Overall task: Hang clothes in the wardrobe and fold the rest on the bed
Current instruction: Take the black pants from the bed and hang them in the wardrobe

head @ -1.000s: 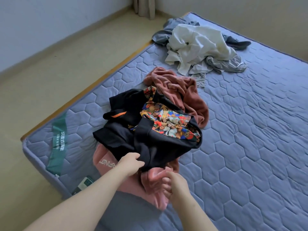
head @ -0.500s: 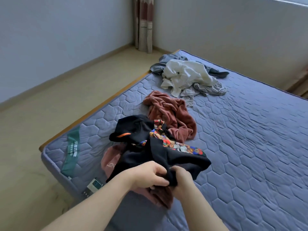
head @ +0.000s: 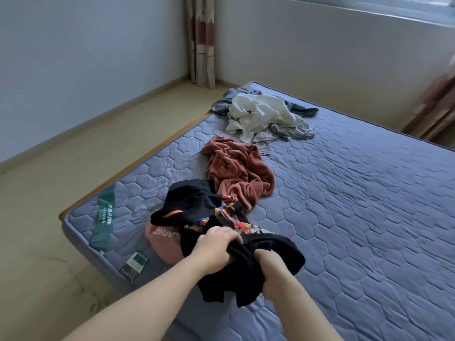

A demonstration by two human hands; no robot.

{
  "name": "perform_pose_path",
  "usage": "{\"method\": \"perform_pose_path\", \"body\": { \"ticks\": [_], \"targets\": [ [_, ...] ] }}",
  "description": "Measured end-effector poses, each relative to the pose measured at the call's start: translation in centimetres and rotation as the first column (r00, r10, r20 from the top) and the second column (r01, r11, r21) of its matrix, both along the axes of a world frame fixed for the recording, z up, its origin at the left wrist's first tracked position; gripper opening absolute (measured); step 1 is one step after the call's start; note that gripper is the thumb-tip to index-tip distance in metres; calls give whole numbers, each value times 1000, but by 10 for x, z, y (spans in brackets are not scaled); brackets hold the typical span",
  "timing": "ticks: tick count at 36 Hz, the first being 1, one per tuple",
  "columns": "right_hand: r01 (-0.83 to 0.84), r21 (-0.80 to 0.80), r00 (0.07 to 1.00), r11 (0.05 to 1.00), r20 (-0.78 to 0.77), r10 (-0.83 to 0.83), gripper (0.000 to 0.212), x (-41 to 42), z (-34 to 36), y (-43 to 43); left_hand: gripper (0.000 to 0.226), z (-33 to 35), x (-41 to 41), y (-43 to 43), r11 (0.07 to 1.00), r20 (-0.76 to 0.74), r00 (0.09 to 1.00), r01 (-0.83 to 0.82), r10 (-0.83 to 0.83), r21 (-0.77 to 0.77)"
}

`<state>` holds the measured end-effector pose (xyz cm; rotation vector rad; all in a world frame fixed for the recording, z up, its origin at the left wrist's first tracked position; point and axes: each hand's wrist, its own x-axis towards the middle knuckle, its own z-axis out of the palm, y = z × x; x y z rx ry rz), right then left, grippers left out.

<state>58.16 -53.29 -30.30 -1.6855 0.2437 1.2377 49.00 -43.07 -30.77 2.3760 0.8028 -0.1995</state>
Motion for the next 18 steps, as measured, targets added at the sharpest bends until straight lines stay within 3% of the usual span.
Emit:
{"method": "perform_pose_path", "body": {
  "ticks": [2, 6, 10, 13, 16, 18],
  "targets": [
    [9, -2, 1000, 1000, 17, -9, 17, 2, 2, -9, 26, 3, 3, -4, 1000, -19, 1000, -21, 21, -10],
    [102, 95, 995, 990, -2, -102, 13, 5, 13, -14, 24, 11, 9, -10, 994, 6, 994, -105, 105, -26],
    [125, 453, 991, 883, -17, -132, 54, 6, 35, -8, 21, 36, 20, -5, 966, 92, 962, -259, 258, -3],
    [-112, 571, 970, 813, 241, -35, 57, 8, 58, -3, 27, 66, 30, 2, 899, 213, 873, -429, 438, -90],
    [-336, 444, 823, 831, 568, 29, 52, 9, 80, 10, 27, 105, 38, 6, 793, 328, 723, -544, 609, -272],
    [-381, 317, 697, 869, 716, 45, 42, 14, 89, 17, 29, 130, 40, 11, 680, 368, 573, -581, 732, -448]
  ]
}}
